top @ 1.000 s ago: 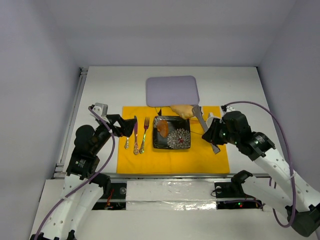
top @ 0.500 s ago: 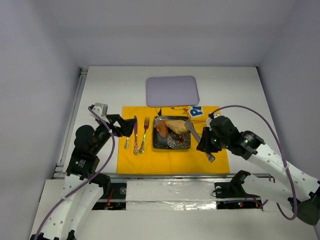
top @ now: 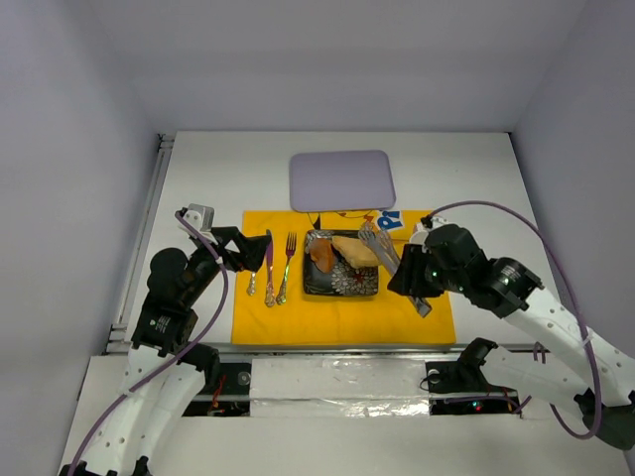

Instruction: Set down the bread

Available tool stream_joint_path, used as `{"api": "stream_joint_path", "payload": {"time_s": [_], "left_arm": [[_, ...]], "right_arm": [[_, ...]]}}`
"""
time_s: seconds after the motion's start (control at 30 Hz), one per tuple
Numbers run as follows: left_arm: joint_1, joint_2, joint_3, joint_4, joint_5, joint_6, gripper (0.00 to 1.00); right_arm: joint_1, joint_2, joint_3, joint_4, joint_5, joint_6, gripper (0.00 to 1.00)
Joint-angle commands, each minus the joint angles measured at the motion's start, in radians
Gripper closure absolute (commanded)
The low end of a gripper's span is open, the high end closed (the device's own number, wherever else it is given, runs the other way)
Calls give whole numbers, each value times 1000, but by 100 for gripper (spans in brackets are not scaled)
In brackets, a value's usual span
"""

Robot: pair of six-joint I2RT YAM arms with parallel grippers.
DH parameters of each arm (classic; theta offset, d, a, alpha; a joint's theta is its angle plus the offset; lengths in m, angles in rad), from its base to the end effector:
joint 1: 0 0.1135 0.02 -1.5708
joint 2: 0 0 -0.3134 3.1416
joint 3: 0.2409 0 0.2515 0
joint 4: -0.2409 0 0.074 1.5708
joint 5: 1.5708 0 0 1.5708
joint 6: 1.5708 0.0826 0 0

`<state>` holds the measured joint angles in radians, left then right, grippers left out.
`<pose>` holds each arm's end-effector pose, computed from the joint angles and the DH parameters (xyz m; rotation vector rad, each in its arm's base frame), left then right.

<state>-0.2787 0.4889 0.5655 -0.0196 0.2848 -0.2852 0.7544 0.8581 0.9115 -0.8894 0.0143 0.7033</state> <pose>0.1237 -0.0595 0.3479 0.2281 1.5363 -0.6638 0.1179 0.1092 0.3074 -0.0572 2.5113 0.6305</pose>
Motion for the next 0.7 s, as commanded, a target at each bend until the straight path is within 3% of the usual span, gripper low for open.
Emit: {"api": "stream_joint_path", "payload": {"time_s": [0.0, 0.17, 0.4, 0.53, 0.67], "left_arm": [[7, -3, 40, 41, 13, 3, 4], [7, -10, 40, 35, 14, 3, 4], [7, -39, 39, 33, 24, 1, 4], [7, -59, 40, 38, 33, 1, 4], [-33, -76, 43, 35, 20, 3, 4]], "right_arm": [[8, 4, 128, 63, 79, -18, 50], [-4, 84, 190, 118, 178, -71, 53], [-268, 186, 237, 251, 263, -218, 55], [-403, 329, 314, 305, 357, -275, 56], [-588, 514, 357, 383, 265, -240, 60]]}}
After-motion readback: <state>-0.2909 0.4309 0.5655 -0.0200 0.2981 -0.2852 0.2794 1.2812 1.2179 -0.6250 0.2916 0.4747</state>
